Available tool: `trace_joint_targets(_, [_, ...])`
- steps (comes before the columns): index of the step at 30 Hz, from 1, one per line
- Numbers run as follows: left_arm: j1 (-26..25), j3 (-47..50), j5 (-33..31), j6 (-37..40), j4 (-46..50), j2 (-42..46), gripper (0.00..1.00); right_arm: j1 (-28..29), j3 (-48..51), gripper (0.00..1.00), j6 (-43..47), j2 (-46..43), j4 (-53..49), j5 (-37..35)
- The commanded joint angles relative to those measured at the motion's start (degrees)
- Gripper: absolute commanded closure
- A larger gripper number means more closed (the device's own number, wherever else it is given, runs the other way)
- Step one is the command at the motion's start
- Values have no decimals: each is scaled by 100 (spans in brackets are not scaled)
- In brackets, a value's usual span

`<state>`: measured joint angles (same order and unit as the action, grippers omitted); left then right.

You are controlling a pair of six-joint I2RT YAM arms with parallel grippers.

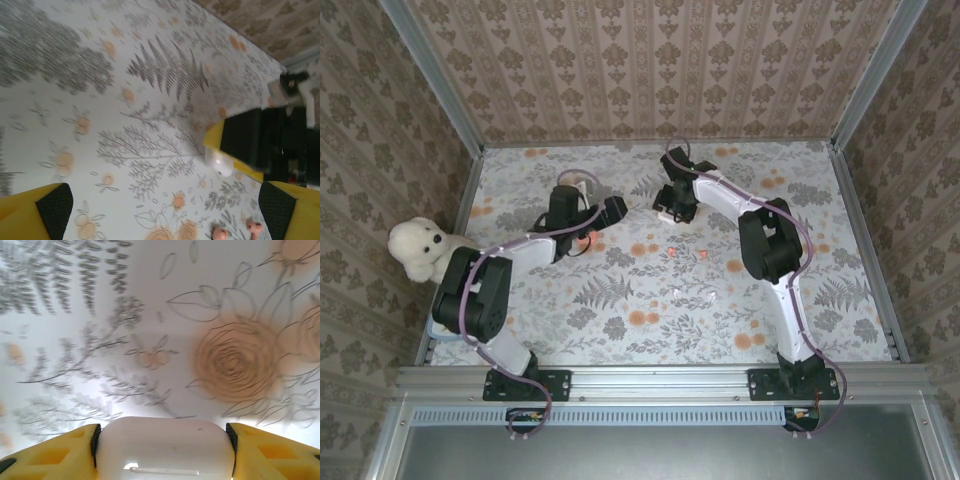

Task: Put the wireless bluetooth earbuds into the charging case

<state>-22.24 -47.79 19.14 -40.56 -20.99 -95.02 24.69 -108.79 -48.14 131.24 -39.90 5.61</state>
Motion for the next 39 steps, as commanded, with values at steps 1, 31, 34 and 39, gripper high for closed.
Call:
trace_joint_targets(1, [-220, 203, 515, -150, -1386, -277, 3, -42, 104, 47, -730, -414, 549, 595])
trace_joint_targets(31, [-747, -375, 84, -1100, -4066, -2269, 34, -97, 453, 47, -2108, -588, 1469, 1158])
trace_joint_targets(34, [-751, -485, 56, -1146, -4088, -2366, 36, -74, 446, 47, -2112, -586, 1491, 1173])
trace_joint_targets(39, [-772, -645, 19, -1205, -4096, -2496, 39, -26, 447, 47, -2112, -608, 1506, 1205])
